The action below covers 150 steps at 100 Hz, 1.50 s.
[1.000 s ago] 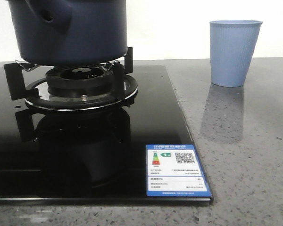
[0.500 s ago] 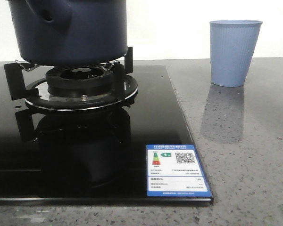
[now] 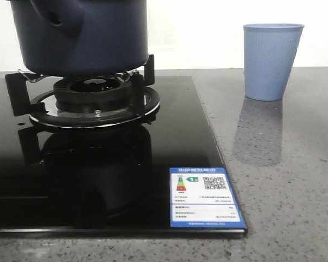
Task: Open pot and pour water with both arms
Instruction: 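Lower the held glass lid back onto the pot with the left gripper, then release the lid knob and retract the left gripper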
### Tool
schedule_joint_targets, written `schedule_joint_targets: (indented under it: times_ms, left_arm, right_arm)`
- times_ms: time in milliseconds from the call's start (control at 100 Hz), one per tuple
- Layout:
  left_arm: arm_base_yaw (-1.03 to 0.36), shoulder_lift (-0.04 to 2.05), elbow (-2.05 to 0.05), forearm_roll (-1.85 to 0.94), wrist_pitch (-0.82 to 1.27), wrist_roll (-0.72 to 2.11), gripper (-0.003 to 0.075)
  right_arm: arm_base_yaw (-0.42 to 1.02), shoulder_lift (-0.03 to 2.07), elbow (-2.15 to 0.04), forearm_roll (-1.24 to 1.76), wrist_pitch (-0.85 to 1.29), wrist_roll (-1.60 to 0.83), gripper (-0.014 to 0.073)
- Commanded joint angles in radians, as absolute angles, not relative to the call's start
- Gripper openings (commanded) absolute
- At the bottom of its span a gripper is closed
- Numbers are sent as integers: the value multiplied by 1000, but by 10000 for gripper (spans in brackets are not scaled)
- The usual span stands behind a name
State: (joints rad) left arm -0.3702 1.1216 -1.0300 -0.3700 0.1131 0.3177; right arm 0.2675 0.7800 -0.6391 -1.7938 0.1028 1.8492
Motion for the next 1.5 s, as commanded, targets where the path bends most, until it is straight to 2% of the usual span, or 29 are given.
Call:
schedule_joint_targets:
  times_ms: [0, 60, 130, 260, 370, 690, 800, 980, 1490]
  left_arm:
    - [-336, 1059, -1046, -369, 81, 309, 291]
    - [-314, 1032, -1028, -369, 88, 309, 134]
    - [-298, 994, -1002, -355, 96, 309, -20]
    - [-294, 902, -918, -323, 84, 309, -19]
    - [-294, 796, -775, -328, -19, 309, -19]
    - [-294, 433, -331, -402, -122, 309, -19]
    - [-294, 338, -236, -446, -122, 309, -19]
    - [-294, 274, -186, -488, -164, 309, -19]
    - [-294, 273, -186, -488, -190, 309, -19]
  right_arm:
    - [267, 757, -663, -1839, 139, 1847, 50]
    - [267, 747, -663, -1848, 132, 1847, -71]
    - [267, 733, -663, -1854, 108, 1847, -74]
    - [267, 690, -650, -1859, 28, 1845, -74]
    - [267, 628, -573, -1859, 18, 1843, -74]
    - [267, 331, -223, -1859, 98, 1843, -74]
    - [267, 262, -193, -1859, 117, 1843, -74]
    - [267, 248, -183, -1859, 122, 1843, -74]
    - [267, 248, -183, -1859, 114, 1843, -74]
